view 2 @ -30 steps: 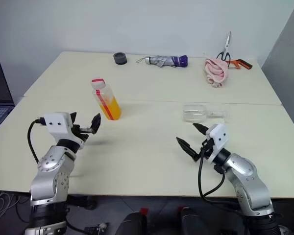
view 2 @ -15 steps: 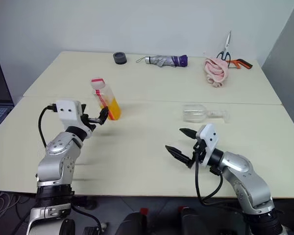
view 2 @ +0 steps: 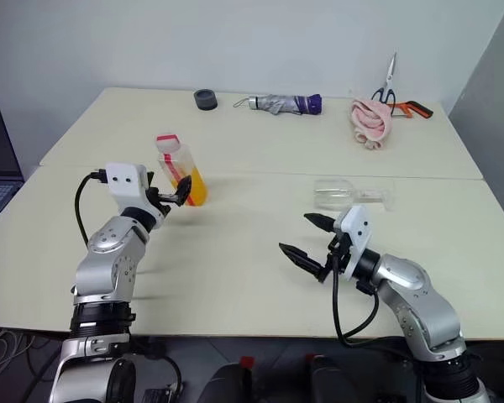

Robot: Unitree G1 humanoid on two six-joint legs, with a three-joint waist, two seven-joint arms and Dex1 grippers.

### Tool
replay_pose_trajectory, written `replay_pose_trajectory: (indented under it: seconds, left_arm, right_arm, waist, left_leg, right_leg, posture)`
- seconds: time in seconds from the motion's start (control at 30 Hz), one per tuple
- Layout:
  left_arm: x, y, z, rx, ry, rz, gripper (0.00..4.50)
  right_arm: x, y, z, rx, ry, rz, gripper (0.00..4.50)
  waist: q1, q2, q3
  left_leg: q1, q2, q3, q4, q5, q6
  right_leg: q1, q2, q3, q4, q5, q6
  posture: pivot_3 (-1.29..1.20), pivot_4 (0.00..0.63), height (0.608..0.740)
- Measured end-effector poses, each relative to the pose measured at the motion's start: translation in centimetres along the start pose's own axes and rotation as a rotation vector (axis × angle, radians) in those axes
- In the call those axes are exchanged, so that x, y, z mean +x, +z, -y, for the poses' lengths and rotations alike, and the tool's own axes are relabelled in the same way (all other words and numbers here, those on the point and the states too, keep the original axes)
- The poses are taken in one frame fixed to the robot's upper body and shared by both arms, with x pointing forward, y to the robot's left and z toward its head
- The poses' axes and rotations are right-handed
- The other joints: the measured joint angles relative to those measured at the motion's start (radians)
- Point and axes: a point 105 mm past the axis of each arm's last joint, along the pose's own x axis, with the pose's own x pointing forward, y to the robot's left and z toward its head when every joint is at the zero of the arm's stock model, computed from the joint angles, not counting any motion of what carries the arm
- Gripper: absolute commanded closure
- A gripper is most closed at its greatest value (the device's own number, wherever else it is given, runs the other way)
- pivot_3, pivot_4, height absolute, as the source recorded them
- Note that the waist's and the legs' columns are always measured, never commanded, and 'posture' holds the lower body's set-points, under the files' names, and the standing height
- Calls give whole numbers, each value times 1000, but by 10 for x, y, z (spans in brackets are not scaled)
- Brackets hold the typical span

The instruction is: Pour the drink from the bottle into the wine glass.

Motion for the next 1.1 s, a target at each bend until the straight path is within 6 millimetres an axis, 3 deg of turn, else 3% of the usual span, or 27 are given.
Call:
replay_pose_trajectory:
  seconds: [0.63,1.1]
  left_arm:
    - [27,12,5,17,-41,25,40]
    - [37,19,12,32,-63,36,40]
  right_arm:
    - [5,5,1,-4,-5,10,0]
    - [5,5,2,-3,-10,10,0]
  waist:
    - [0,0,0]
    - [0,0,0]
  left_leg:
    - [0,0,0,0,0,0]
    - [0,0,0,0,0,0]
  right_leg:
    - [0,0,0,0,0,0]
    - [0,0,0,0,0,0]
  posture:
    - [0,150,740]
    - [0,150,740]
